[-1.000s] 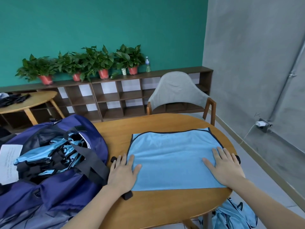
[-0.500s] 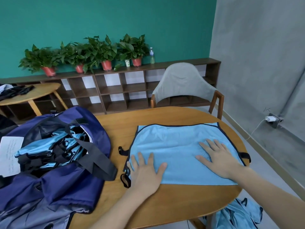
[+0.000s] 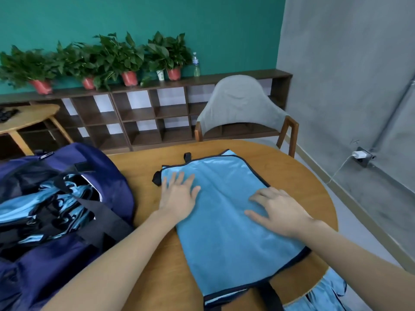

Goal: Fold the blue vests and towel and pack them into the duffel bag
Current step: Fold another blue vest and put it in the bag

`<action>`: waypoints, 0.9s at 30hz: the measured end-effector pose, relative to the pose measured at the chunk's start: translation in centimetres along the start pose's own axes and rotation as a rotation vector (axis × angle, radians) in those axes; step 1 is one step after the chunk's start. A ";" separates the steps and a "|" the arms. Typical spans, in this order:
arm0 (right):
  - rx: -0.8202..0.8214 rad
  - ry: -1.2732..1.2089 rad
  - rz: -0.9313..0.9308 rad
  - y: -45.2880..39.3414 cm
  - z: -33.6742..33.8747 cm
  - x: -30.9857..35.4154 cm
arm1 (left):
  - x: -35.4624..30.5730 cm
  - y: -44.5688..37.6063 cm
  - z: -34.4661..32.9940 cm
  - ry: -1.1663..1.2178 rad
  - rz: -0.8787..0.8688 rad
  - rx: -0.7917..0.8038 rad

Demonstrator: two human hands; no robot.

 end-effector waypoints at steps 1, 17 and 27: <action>0.027 -0.013 0.015 0.1 -0.8 0.2 | -0.6 0.7 -0.5 0.063 -0.017 0.040; -0.098 -0.343 -0.097 6.6 -0.9 5.3 | 0.4 7.3 -0.1 0.091 -0.255 0.008; -0.130 -0.387 -0.016 15.9 -1.0 2.0 | 3.2 19.7 -0.1 0.558 -0.290 -0.049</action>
Point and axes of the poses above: each hand's wrist, its own y-axis away from the middle knuckle, its own z-axis out of the back of the hand, x = y × z, the point moved 1 cm from there along -y, towards the middle knuckle, and after that the axes turned 1 degree about -y, right-handed, at the moved point
